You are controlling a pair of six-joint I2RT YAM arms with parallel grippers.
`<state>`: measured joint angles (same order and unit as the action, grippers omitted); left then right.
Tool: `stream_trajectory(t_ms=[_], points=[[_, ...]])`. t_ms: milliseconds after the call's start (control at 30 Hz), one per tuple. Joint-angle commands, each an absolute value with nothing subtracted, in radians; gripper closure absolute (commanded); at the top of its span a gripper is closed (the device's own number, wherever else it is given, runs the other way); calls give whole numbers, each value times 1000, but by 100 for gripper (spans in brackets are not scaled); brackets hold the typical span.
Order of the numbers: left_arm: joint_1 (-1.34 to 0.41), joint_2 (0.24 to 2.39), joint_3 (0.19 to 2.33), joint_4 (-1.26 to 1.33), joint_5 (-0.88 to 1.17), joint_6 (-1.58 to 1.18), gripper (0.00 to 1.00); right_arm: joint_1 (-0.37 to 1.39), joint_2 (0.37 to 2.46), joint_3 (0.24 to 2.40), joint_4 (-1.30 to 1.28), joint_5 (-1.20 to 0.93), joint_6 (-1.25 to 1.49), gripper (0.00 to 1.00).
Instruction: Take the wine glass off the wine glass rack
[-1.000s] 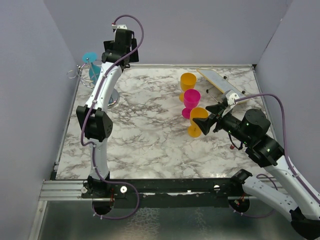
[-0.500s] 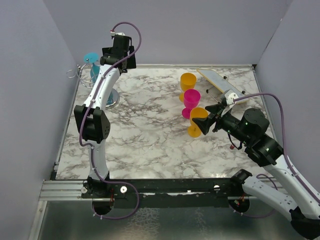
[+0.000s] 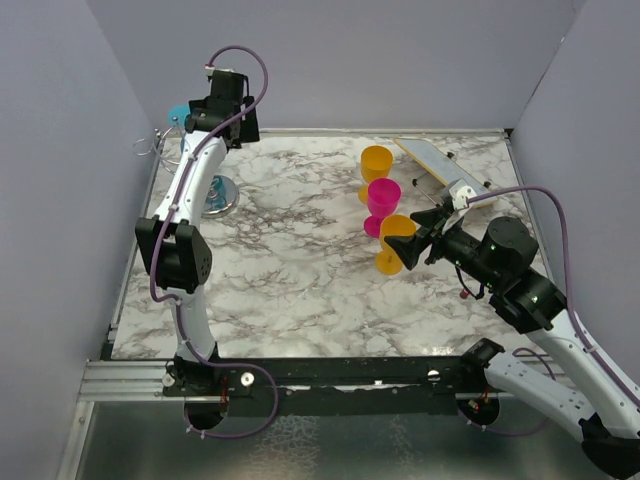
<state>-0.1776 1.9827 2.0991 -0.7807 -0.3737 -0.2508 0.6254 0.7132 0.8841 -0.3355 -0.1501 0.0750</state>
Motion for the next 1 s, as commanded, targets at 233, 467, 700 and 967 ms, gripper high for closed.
stream_trajectory(t_ms=[233, 467, 700, 967], points=[[-148, 1871, 1970, -838, -391, -226, 1, 630, 713, 876, -298, -140, 84, 24], [-91, 1809, 1892, -838, -372, -237, 1, 630, 710, 875, -298, -143, 86, 24], [-45, 1755, 1810, -833, -359, -239, 1, 630, 710, 874, -296, -149, 87, 24], [20, 1685, 1743, -809, -312, -244, 1, 630, 710, 872, -292, -158, 90, 24]])
